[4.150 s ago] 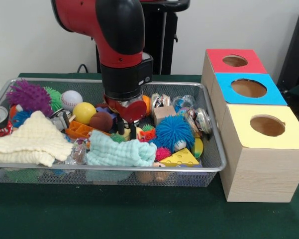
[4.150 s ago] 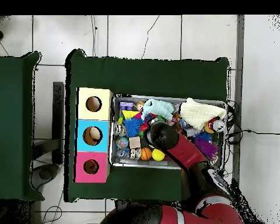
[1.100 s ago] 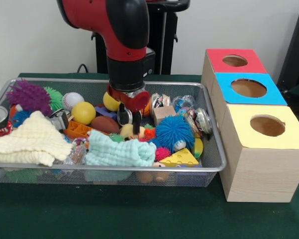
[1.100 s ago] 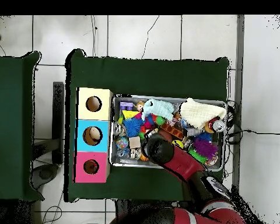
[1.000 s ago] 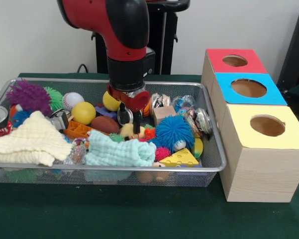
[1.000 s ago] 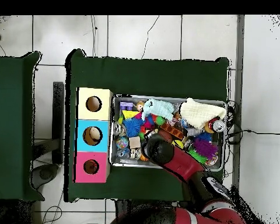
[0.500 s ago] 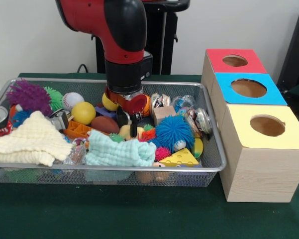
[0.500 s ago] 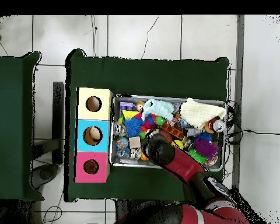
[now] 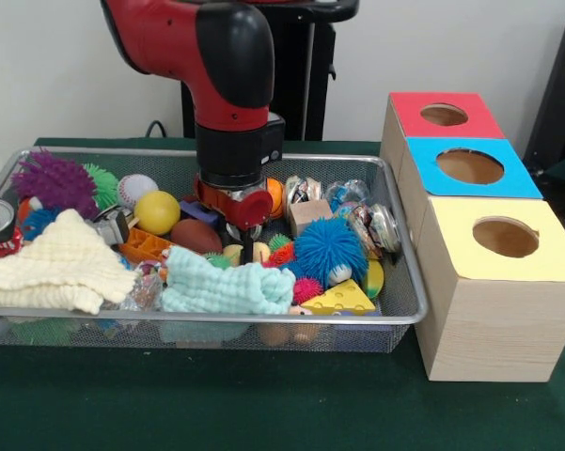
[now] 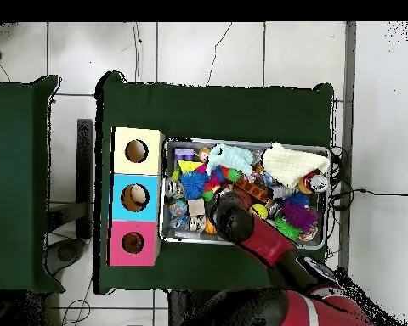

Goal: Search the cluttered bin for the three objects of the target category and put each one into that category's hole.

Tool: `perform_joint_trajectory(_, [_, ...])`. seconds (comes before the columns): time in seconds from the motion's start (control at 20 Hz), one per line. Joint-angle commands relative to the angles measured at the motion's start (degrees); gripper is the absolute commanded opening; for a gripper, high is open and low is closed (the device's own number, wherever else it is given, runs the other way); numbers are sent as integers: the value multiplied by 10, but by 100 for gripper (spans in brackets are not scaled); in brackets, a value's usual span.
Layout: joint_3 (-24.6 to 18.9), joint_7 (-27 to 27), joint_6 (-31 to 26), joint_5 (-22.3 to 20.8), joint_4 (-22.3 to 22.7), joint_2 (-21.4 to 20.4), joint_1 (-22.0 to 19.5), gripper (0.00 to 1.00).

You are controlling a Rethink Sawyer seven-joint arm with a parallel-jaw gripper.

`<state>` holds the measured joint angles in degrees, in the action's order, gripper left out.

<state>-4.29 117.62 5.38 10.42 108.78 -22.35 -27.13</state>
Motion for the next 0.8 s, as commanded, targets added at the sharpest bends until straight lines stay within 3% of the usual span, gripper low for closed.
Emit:
perform_joint_trajectory(0.05, [-75,101,46,-14,-25,129,-18,100])
perform_joint_trajectory(0.35, [-66,81,8,-16,-33,119,-2,100])
perform_joint_trajectory(0.4, [-58,74,3,-17,-37,118,5,0])
perform_joint_trajectory(0.55, [-24,68,-47,11,-49,109,40,0])
perform_joint_trajectory(0.8, [-22,79,-42,18,-50,107,39,0])
